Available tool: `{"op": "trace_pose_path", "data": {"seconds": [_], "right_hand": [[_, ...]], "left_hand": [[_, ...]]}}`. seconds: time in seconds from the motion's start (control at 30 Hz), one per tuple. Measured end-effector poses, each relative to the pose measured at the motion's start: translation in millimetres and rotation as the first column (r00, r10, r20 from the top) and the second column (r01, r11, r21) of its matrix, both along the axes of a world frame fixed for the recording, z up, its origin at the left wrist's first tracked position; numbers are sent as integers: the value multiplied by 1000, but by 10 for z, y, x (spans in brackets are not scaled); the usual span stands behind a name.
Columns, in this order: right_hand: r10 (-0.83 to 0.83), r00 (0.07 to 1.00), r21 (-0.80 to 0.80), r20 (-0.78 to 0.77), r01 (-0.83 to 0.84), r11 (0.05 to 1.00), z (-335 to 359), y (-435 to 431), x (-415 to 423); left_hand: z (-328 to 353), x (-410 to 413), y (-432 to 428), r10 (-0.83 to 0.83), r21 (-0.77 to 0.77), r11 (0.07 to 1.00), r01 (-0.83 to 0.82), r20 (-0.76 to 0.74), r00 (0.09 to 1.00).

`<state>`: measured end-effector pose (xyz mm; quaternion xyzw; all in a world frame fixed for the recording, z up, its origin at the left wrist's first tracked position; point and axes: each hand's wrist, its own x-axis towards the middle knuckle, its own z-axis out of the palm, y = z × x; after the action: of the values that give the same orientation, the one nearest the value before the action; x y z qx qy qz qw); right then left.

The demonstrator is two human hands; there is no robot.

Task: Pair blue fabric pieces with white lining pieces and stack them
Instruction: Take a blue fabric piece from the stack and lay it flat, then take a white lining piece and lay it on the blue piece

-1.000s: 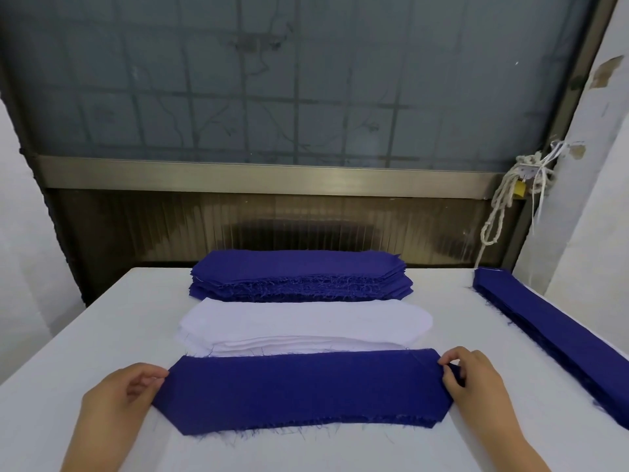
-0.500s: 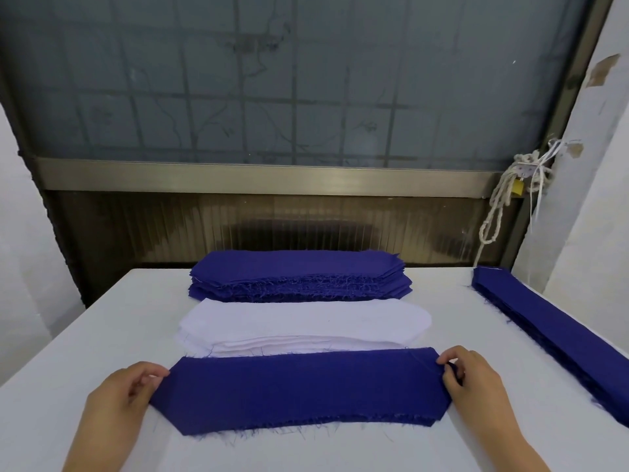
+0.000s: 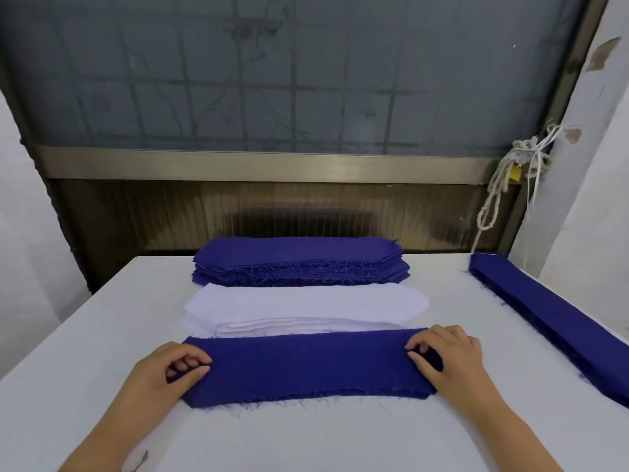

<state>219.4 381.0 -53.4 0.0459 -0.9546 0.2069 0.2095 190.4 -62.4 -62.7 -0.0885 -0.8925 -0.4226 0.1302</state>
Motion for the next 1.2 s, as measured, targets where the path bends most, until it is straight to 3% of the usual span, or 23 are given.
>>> {"op": "trace_pose_path", "data": {"seconds": [0.13, 0.27, 0.4, 0.53, 0.73, 0.9, 1.07, 1.2], "right_hand": [[-66, 998, 85, -11, 67, 994, 7, -3, -9], [-111, 994, 159, -20, 113, 981, 85, -65, -104], [10, 1000, 85, -7, -9, 996, 220, -308, -344], [161, 986, -115, 33, -156, 981, 338, -747, -659], [221, 972, -220, 75, -200, 955, 368, -1302, -1124], [224, 967, -312, 121, -177, 933, 230, -1493, -1318], [153, 985, -205, 81, -134, 969, 106, -1533, -1345], [163, 984, -193, 69, -148, 970, 77, -1525, -1355]], "left_hand": [[56, -29, 36, 1, 30, 1000, -3, 67, 998], [254, -144, 62, -19, -40, 999, 24, 130, 991], [413, -395, 239, 111, -90, 989, -119, -89, 990], [425, -745, 442, 195, -90, 972, -217, -210, 958], [241, -956, 576, 203, -247, 936, -251, -205, 957], [179, -1005, 478, 198, -261, 931, -255, -225, 954], [155, -1047, 475, 223, -256, 923, -288, -254, 941], [121, -1101, 434, 412, -324, 840, -436, -142, 900]]}}
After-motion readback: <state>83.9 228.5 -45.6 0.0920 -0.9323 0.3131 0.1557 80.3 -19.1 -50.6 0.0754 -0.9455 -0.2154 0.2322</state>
